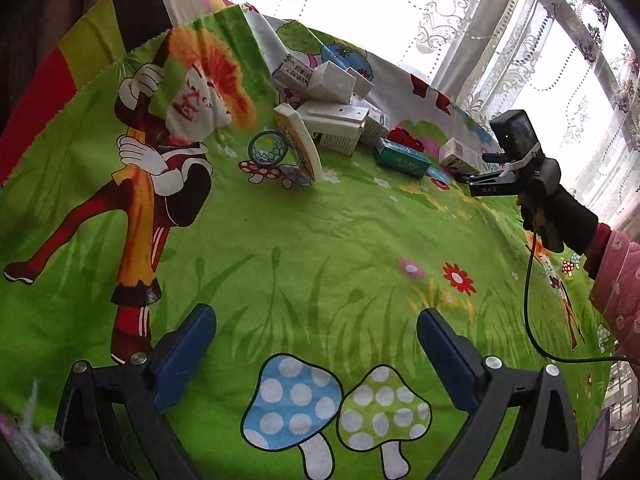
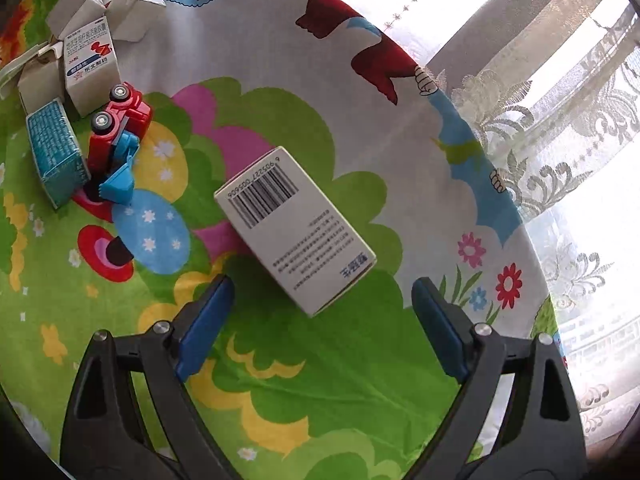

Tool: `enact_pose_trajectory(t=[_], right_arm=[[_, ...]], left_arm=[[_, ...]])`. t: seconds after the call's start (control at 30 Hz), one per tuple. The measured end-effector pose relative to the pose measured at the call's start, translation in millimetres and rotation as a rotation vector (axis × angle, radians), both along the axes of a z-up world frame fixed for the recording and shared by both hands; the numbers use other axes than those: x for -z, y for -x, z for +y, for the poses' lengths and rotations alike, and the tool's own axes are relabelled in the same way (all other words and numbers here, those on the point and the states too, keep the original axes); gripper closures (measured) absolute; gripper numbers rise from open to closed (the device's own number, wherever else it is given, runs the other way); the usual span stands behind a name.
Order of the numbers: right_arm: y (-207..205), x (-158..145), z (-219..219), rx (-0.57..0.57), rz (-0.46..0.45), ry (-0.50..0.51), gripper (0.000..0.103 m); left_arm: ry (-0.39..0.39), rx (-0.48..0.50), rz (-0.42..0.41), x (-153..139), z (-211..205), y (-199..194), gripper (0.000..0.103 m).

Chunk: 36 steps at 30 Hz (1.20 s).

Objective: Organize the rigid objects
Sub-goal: 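Return to the pile and grasp the white barcode box with the right gripper, then grasp the white plastic holder with the left gripper while the right holds its box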

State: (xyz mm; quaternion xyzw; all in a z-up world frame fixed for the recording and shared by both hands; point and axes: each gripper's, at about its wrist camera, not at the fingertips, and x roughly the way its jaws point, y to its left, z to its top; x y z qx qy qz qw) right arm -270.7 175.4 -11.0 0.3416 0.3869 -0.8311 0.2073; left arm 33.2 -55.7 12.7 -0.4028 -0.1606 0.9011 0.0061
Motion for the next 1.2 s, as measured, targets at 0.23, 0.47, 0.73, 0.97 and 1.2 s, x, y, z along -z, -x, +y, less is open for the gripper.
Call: enact_pose_trajectory(t=[0.23, 0.47, 0.73, 0.97, 1.2], right_arm=[[21, -8, 3, -0.094, -0.236, 0.218, 0.059], [-80, -18, 31, -0.05, -0.442, 0.346, 0.059], [-198, -12, 50, 0.032, -0.351, 0.35, 0.059], [-240, -7, 54, 0.096, -0.344, 0.424, 0.059], [-272, -6, 66, 0.162, -0.344, 0.48, 0.059]], left_arm=[[0.026, 0.007, -0.018, 0, 3, 2, 0.0], [0.154, -0.012, -0.009, -11, 0, 30, 0.0], [0.3, 0.001, 0.02, -20, -3, 114, 0.0], [0.267, -0.009, -0.095, 2, -18, 157, 0.045], [0.13, 0.02, -0.078, -4, -13, 60, 0.047]])
